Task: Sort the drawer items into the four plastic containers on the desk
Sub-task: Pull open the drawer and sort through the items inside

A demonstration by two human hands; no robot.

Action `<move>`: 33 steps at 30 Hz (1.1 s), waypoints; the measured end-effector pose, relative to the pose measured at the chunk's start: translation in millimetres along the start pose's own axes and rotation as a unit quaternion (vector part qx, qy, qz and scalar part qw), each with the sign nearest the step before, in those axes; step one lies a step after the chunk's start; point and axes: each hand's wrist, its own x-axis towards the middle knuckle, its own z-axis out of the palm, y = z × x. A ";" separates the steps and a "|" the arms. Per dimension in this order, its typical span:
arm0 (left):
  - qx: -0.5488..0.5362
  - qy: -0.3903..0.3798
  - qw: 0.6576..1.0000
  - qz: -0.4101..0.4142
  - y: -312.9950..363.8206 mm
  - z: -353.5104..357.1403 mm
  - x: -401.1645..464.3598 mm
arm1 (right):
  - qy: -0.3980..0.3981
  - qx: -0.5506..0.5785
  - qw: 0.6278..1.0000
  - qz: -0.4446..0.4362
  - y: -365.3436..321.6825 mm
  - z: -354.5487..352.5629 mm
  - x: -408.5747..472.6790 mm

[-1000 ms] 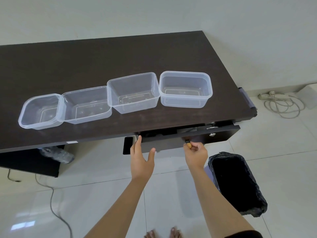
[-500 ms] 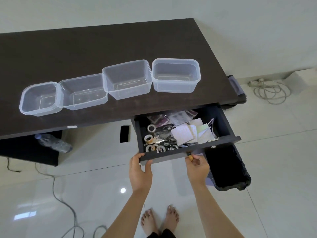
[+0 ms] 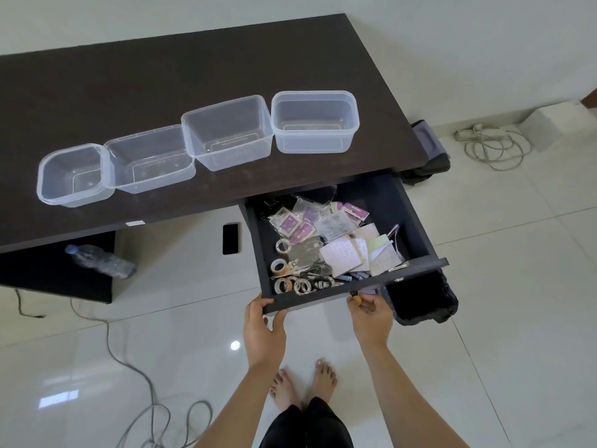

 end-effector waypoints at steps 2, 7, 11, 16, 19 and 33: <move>0.007 -0.008 1.000 0.000 -0.8 -1.5 -1.7 | 0.000 -0.005 1.000 0.004 0.1 -1.9 -1.5; 0.047 -0.032 0.998 0.005 3.6 -8.4 -1.8 | -0.035 -0.015 0.999 0.027 -1.2 -7.3 -0.1; 0.060 -0.080 0.995 0.007 7.9 -23.2 -8.8 | -0.063 -0.031 0.997 0.026 -12.5 -19.9 -10.4; 0.048 -0.064 0.997 -0.013 30.0 -38.3 -14.3 | 0.048 -0.045 0.996 -0.065 -53.5 -30.2 -33.4; 0.043 -0.057 0.997 0.018 53.2 -39.6 -4.8 | 0.055 -0.050 0.982 -0.171 -76.8 -21.7 -30.0; 0.246 -0.202 0.946 0.064 106.2 41.2 135.2 | -0.279 -0.444 0.827 -0.205 -143.9 81.2 114.6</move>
